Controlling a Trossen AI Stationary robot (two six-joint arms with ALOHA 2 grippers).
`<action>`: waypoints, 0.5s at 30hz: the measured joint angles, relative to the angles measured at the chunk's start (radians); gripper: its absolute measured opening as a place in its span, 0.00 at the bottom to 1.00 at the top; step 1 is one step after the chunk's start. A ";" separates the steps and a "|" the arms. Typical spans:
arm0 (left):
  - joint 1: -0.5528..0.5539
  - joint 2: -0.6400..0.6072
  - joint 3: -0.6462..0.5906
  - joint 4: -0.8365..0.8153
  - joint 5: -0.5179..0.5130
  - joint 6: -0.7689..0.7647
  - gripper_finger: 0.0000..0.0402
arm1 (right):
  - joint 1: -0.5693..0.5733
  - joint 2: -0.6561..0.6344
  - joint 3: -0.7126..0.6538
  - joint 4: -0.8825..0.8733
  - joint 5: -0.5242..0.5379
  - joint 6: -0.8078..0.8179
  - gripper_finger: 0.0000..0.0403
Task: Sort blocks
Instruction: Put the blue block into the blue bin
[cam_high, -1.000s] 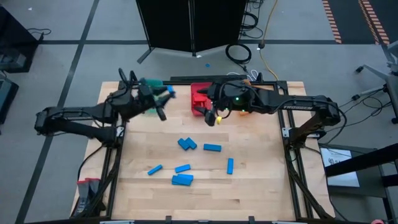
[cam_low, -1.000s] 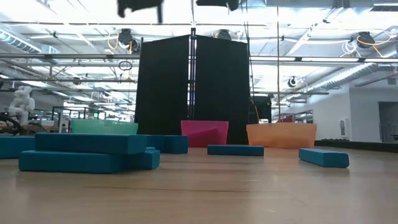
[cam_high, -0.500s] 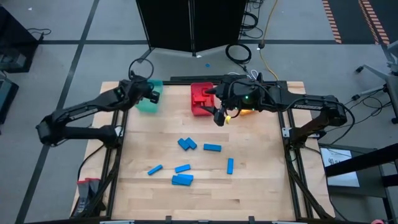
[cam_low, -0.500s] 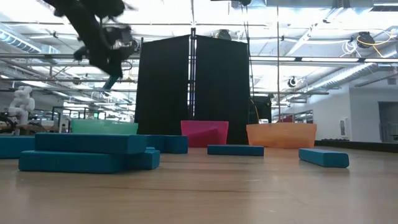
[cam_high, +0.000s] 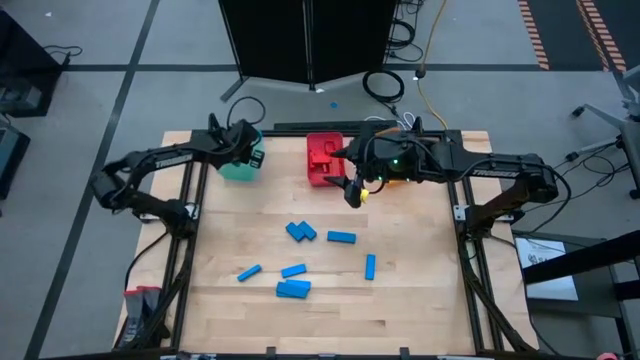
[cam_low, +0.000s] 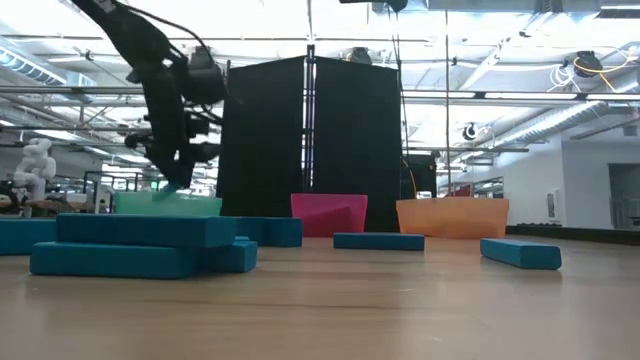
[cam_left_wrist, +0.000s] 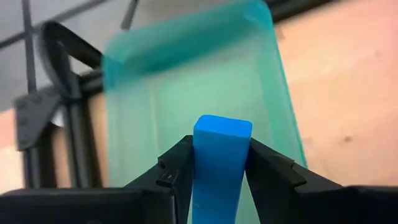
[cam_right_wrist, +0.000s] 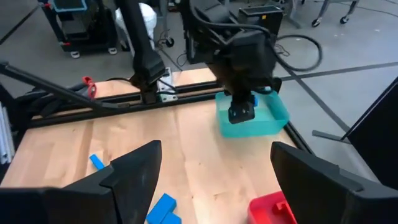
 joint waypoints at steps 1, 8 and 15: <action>0.002 0.013 0.000 0.001 0.013 0.012 0.33 | 0.003 0.000 0.000 -0.005 -0.001 0.000 0.74; 0.004 0.037 0.000 0.025 0.092 0.126 0.45 | 0.003 0.000 0.000 -0.095 -0.073 0.038 0.74; 0.004 0.026 0.000 0.019 0.098 0.166 0.67 | 0.007 0.000 0.000 -0.115 -0.120 0.070 0.74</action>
